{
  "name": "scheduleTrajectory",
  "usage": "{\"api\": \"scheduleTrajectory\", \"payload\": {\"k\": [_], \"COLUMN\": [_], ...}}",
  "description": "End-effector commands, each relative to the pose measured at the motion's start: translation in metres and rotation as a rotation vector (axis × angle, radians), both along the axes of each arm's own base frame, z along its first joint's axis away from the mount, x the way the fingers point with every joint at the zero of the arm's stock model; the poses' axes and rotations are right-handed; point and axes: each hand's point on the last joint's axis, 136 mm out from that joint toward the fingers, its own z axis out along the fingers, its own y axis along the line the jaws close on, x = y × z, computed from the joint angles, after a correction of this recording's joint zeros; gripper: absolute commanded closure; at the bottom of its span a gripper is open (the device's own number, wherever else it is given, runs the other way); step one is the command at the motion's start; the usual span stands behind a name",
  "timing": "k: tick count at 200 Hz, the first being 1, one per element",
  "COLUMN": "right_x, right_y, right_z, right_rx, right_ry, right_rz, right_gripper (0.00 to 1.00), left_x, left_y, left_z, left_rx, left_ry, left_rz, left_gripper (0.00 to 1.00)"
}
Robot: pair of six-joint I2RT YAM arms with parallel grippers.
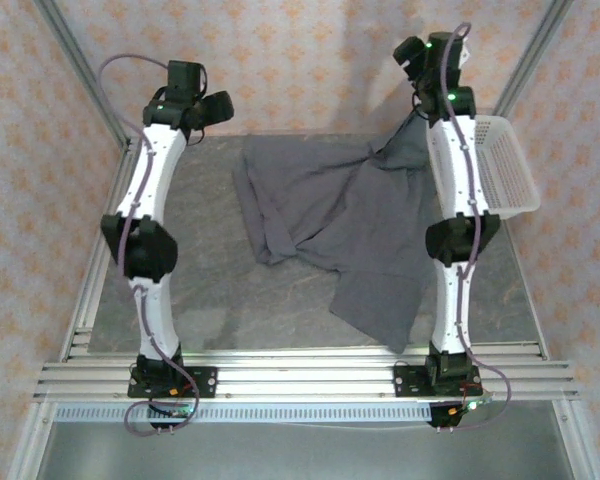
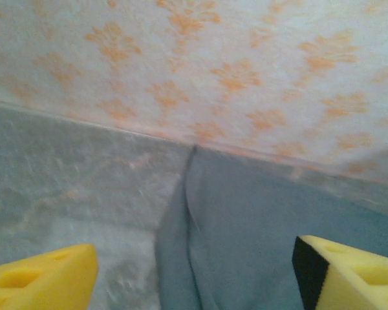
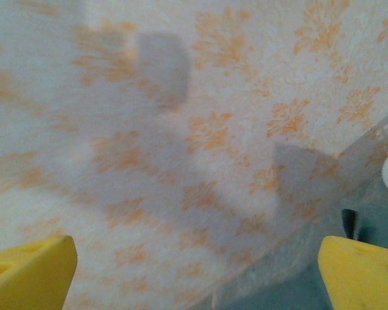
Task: Fold the inside-out t-shirt
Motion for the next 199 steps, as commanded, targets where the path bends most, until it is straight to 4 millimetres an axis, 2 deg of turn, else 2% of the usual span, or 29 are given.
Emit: {"api": "scheduleTrajectory", "payload": {"k": [1,12,36,58,75,87,90,93,106,123,137,155,166,177,192,199], "right_x": [-0.045,-0.045,-0.056,-0.080,-0.105,-0.122,-0.125,-0.131,-0.148,-0.165,-0.174,-0.182,-0.184,-0.188,-0.195,-0.196], "right_y": [0.017,0.029,0.055,0.069,0.068,0.066,0.067,0.066,0.058,0.055,0.056,0.045,0.035,0.019,0.001,-0.004], "right_z": [-0.011,-0.041,-0.092,-0.133,-0.171,-0.203,-0.210,-0.222,-0.255,-0.292,-0.316,-0.335,-0.342,-0.350,-0.362,-0.366], "right_rx": [-0.046,-0.015,0.095,0.026,-0.054,-0.012,0.008,0.024,0.043,0.040,0.042,0.024,-0.003,-0.035,-0.037,-0.025], "right_ry": [0.134,0.217,0.401,0.535,0.592,0.603,0.601,0.614,0.645,0.717,0.779,0.826,0.843,0.868,0.912,0.916], "right_rz": [0.131,0.193,0.292,0.296,0.226,0.174,0.166,0.157,0.111,0.103,0.106,0.048,-0.015,-0.098,-0.180,-0.197], "right_gripper": [0.02,0.02,0.05,0.11,0.13,0.18,0.20,0.21,0.26,0.27,0.28,0.31,0.35,0.47,0.69,0.73], "left_x": [-0.038,-0.047,-0.063,-0.087,-0.105,-0.118,-0.121,-0.124,-0.136,-0.148,-0.154,-0.156,-0.157,-0.158,-0.158,-0.157], "left_y": [-0.042,-0.063,-0.101,-0.114,-0.122,-0.131,-0.133,-0.135,-0.144,-0.150,-0.143,-0.120,-0.102,-0.081,-0.050,-0.037], "left_z": [0.006,-0.012,-0.069,-0.123,-0.161,-0.178,-0.194,-0.199,-0.217,-0.237,-0.250,-0.252,-0.250,-0.250,-0.250,-0.238], "left_rx": [-0.137,-0.137,-0.107,0.018,0.070,0.086,0.098,0.106,0.131,0.142,0.164,0.237,0.256,0.255,0.250,0.248], "left_ry": [-0.015,0.011,0.147,0.283,0.387,0.435,0.471,0.484,0.528,0.578,0.616,0.627,0.628,0.630,0.634,0.601], "left_rz": [-0.069,-0.104,-0.160,-0.159,-0.167,-0.192,-0.198,-0.201,-0.228,-0.255,-0.238,-0.166,-0.116,-0.060,0.006,0.035], "left_gripper": [0.25,0.29,0.35,0.37,0.39,0.39,0.39,0.39,0.39,0.43,0.52,0.79,0.90,0.94,0.95,0.95]}}
